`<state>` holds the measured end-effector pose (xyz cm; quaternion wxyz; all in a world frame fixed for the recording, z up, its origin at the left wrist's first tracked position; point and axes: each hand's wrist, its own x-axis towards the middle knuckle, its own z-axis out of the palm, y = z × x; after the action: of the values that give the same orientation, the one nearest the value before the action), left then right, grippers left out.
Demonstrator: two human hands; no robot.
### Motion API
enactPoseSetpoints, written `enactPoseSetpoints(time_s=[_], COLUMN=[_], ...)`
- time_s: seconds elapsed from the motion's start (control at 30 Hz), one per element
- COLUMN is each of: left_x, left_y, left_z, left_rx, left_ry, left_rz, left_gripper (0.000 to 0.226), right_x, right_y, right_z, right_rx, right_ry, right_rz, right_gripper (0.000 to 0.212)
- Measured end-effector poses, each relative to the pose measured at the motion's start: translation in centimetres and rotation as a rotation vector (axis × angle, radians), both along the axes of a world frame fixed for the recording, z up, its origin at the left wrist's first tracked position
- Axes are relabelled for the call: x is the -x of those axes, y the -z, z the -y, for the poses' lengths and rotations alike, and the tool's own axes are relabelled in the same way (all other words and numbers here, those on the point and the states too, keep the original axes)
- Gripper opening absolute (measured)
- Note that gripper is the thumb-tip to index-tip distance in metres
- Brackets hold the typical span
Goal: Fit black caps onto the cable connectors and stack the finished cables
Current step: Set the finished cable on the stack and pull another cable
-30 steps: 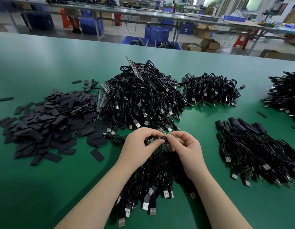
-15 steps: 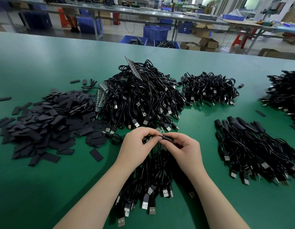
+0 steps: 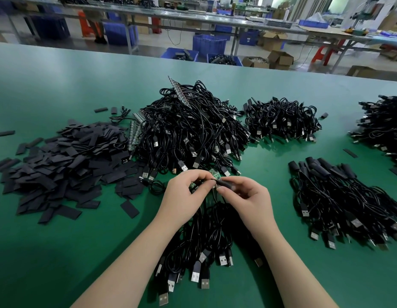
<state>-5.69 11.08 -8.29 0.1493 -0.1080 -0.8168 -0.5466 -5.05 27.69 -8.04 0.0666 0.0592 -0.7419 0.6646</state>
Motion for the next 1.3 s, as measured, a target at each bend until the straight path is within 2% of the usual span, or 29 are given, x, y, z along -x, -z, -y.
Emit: enactPoseSetpoints(time_s=[0.1, 0.37, 0.5, 0.67, 0.87, 0.97, 1.3], left_x=[-0.03, -0.23, -0.24, -0.16, -0.26, -0.33, -0.39], left_y=[-0.13, -0.32, -0.07, 0.30, -0.10, -0.25, -0.28], left_z=[-0.12, -0.09, -0.09, -0.11, -0.20, -0.13, -0.26], left_rx=[-0.005, -0.066, -0.089, -0.032, -0.060, -0.006, -0.018], left_ry=[0.025, 0.114, 0.088, 0.032, 0.003, -0.034, -0.031], left_rz=[0.017, 0.024, -0.003, 0.063, 0.011, -0.052, 0.026], left_gripper=[0.028, 0.023, 0.025, 0.035, 0.021, 0.019, 0.017], right_x=[-0.09, -0.45, -0.28, -0.05, -0.11, -0.14, -0.37], right_y=[-0.11, -0.39, -0.74, -0.55, -0.61, -0.78, -0.81], right_z=[-0.13, 0.49, 0.17, -0.12, -0.05, -0.06, -0.11], right_rx=[0.068, 0.258, 0.348, 0.323, 0.315, 0.320, 0.254], right_ry=[0.016, 0.028, 0.099, 0.138, 0.129, 0.126, 0.124], right_rz=[0.017, 0.071, 0.080, 0.060, 0.044, 0.039, 0.006], right_gripper=[0.018, 0.022, 0.003, 0.013, 0.015, 0.017, 0.019])
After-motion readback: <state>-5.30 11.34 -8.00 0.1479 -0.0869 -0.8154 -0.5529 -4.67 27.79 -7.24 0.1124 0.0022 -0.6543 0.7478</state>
